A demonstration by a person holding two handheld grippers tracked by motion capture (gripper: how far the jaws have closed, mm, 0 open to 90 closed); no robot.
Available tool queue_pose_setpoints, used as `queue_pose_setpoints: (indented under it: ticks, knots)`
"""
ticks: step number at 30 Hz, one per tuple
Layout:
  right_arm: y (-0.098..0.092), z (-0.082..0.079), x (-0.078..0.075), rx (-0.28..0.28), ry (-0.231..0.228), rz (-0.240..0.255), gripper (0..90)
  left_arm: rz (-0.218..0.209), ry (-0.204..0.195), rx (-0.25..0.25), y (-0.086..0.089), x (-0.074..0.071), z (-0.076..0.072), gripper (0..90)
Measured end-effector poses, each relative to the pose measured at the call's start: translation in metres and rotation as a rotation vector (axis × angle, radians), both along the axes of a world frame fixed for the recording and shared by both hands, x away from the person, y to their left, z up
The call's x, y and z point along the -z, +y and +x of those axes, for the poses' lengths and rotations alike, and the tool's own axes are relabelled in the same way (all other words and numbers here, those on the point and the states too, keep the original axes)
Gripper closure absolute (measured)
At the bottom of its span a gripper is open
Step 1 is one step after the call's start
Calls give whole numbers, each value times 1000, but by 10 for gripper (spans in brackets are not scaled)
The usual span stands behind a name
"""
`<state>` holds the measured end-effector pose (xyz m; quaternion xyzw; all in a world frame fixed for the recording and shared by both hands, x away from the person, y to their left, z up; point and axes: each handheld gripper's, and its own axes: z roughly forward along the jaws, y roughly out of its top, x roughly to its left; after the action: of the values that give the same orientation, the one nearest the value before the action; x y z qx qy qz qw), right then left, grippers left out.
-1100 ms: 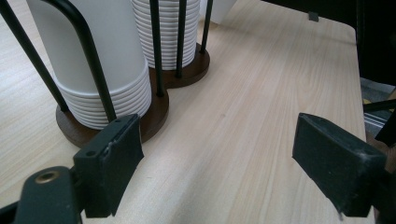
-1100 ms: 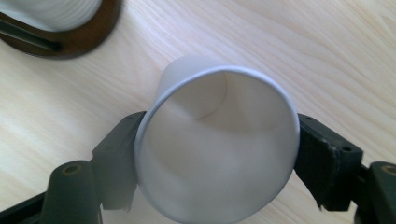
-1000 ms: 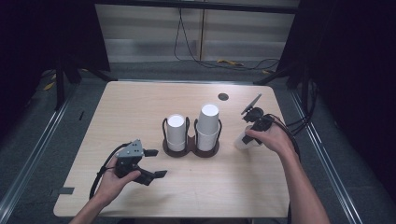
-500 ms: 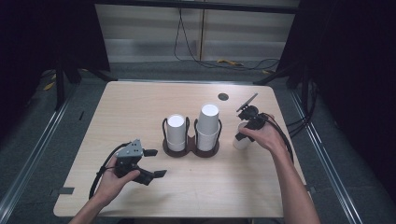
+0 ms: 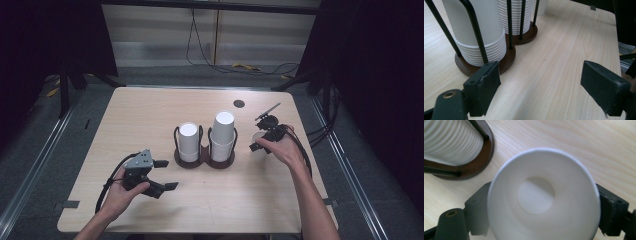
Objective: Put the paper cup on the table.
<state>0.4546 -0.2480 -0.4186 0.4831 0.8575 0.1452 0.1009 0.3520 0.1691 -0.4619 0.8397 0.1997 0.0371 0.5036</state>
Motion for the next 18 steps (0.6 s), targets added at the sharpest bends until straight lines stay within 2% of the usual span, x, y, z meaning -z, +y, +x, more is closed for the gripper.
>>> queue_pose_setpoints:
  ticks: [8,12,14,16,18]
  knots:
    - [-8,-7,5,27,-5,42,159,1,9,-12,3,3,3,158]
    - [-9,-10,4,37,-27,72,160,-4,10,-16,3,3,2,158]
    - [-9,-12,6,43,-38,57,156,-2,10,-16,3,3,2,158]
    - [-10,-15,9,47,-34,66,164,-1,8,-16,3,2,2,158]
    - [-13,-18,11,64,-57,72,148,-3,10,-17,3,3,2,158]
